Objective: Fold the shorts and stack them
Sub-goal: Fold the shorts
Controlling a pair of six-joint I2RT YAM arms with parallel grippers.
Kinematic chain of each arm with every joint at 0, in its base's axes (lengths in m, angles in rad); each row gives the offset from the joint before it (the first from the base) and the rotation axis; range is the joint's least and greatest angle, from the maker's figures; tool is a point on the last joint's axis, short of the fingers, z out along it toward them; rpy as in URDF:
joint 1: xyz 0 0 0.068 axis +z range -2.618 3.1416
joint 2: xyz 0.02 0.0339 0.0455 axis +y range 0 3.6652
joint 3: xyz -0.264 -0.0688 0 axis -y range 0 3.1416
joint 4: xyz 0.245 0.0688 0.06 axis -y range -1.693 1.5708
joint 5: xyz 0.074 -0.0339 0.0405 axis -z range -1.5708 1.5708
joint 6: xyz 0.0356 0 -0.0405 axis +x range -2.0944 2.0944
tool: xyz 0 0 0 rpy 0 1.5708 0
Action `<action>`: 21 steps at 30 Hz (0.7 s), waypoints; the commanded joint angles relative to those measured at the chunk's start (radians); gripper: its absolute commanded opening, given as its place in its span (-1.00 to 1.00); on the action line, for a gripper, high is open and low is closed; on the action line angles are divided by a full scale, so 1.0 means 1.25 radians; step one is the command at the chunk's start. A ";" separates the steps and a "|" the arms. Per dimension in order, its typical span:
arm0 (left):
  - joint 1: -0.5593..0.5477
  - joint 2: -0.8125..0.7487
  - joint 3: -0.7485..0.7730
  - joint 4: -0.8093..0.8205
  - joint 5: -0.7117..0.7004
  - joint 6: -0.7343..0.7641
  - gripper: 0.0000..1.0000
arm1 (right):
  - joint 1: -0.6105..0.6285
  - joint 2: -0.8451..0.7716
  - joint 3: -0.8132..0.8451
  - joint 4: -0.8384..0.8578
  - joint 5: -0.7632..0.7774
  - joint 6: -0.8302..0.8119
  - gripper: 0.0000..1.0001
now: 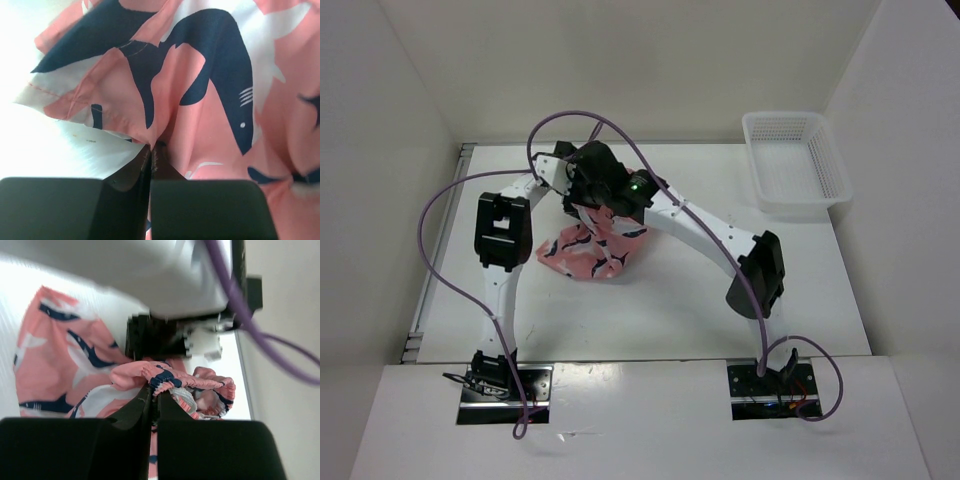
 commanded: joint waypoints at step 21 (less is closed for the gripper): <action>0.184 -0.042 0.008 0.019 -0.063 0.024 0.23 | 0.009 0.190 0.135 0.023 -0.101 0.103 -1.00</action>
